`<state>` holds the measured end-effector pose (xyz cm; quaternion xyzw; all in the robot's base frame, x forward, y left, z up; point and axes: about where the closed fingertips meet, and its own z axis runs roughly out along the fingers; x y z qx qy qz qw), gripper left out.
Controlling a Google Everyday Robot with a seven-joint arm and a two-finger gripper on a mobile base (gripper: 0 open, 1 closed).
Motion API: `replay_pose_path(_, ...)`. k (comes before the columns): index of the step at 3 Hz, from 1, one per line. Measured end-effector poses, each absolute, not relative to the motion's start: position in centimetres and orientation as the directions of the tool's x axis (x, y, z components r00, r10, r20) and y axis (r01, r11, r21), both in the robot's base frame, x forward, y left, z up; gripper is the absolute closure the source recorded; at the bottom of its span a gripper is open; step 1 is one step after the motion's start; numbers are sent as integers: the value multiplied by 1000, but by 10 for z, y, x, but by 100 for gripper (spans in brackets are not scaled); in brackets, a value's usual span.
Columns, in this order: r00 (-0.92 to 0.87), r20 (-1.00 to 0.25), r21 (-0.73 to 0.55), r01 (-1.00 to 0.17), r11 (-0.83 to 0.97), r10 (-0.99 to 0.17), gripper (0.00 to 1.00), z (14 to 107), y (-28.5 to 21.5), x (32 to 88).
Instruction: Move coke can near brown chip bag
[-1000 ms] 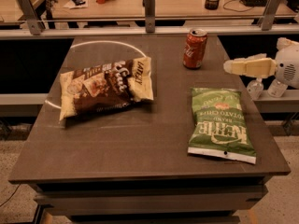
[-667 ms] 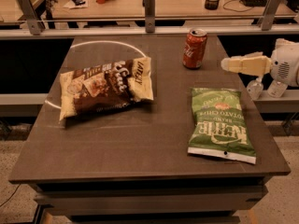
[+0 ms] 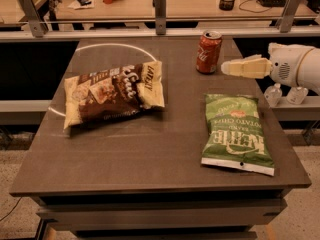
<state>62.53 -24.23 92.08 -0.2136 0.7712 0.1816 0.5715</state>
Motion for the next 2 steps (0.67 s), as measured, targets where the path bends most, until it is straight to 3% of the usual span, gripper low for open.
replay_pose_path(2, -249, -954, 10, -579, 815, -165, 0, 875, -234, 667)
